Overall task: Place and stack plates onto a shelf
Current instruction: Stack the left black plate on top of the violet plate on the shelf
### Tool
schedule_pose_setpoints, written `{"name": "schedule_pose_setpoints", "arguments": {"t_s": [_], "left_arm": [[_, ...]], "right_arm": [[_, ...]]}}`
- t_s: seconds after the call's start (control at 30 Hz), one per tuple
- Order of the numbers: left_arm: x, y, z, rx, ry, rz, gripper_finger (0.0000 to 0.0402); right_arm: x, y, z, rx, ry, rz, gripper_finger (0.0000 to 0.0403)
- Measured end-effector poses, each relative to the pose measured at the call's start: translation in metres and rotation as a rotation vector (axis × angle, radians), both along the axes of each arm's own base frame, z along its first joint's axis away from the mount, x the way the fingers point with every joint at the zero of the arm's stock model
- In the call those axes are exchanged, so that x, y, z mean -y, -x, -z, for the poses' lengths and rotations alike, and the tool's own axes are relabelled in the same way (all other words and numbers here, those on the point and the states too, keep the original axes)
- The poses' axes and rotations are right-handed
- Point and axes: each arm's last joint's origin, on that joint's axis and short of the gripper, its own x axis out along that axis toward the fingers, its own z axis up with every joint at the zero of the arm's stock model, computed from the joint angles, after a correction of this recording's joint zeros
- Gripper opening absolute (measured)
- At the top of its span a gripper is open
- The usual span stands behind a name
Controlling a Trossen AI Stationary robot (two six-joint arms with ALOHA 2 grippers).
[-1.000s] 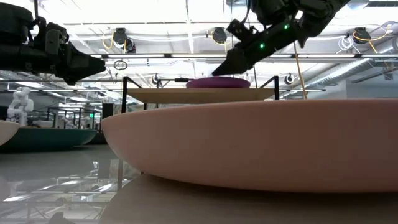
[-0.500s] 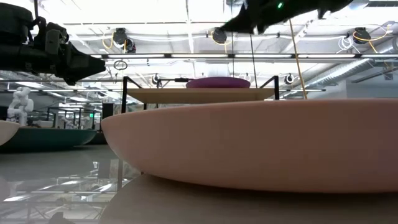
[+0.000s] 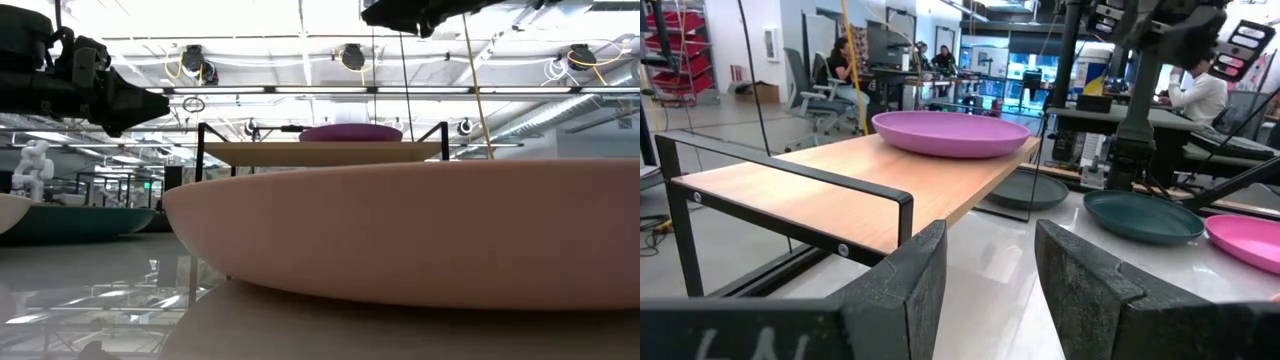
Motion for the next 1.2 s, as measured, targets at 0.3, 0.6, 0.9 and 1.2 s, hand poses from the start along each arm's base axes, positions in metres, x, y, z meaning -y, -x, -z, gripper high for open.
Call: {"name": "schedule_pose_setpoints", "arguments": {"t_s": [0.3, 0.6, 0.9, 1.2], "left_arm": [[0.000, 0.000, 0.000, 0.000, 0.000, 0.000, 0.0159], [0.000, 0.000, -0.001, 0.007, -0.002, 0.000, 0.0159], [0.002, 0.003, -0.022, 0.233, -0.015, 0.020, 0.0159], [0.007, 0.011, -0.044, 0.478, -0.034, 0.073, 0.0159]], "right_arm": [[-0.004, 0.012, 0.056, -0.041, -0.133, 0.007, 0.0121], [-0.003, 0.032, 0.079, 0.205, -0.152, -0.008, 0.0121], [-0.003, 0.043, 0.084, 0.265, -0.145, -0.012, 0.0121], [-0.003, 0.043, 0.084, 0.262, -0.138, -0.011, 0.0121]]}}
